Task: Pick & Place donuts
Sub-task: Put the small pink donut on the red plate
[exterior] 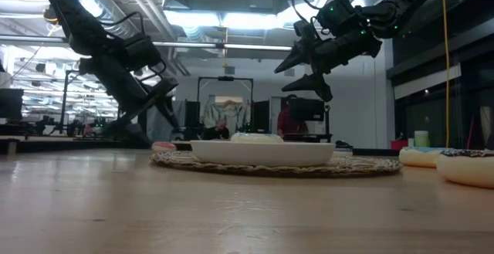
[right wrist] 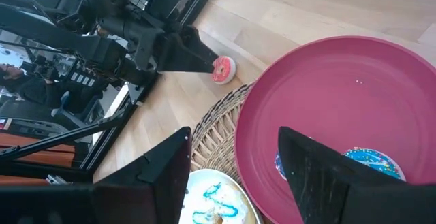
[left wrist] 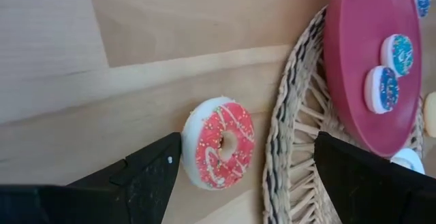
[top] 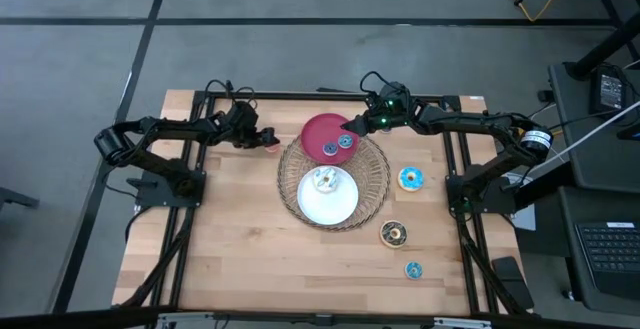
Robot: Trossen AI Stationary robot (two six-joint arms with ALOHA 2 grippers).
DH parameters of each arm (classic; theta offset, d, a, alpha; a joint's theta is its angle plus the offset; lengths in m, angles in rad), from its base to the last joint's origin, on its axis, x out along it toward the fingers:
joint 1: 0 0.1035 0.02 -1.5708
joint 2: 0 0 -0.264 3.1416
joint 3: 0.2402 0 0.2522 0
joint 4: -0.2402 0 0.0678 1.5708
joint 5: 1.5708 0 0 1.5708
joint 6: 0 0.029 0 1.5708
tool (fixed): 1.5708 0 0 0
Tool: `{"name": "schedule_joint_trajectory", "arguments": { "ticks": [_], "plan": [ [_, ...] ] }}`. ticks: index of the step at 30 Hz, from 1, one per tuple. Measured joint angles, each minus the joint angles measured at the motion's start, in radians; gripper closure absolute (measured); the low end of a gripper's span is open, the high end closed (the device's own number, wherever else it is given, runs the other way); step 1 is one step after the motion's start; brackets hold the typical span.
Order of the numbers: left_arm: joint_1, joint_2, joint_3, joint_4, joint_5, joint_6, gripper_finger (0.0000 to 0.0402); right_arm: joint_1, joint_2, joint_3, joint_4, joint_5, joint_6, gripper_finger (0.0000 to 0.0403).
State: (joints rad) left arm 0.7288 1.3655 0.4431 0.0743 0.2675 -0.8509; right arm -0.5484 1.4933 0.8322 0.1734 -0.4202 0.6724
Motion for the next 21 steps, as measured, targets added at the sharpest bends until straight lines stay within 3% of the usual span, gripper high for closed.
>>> {"name": "schedule_joint_trajectory", "arguments": {
  "ticks": [21],
  "plan": [
    [-0.021, 0.093, 0.003, 0.095, 0.024, 0.037, 0.008, 0.0, 0.0, 0.0, 0.0, 0.001, 0.0, 0.0183]
  ]
}}
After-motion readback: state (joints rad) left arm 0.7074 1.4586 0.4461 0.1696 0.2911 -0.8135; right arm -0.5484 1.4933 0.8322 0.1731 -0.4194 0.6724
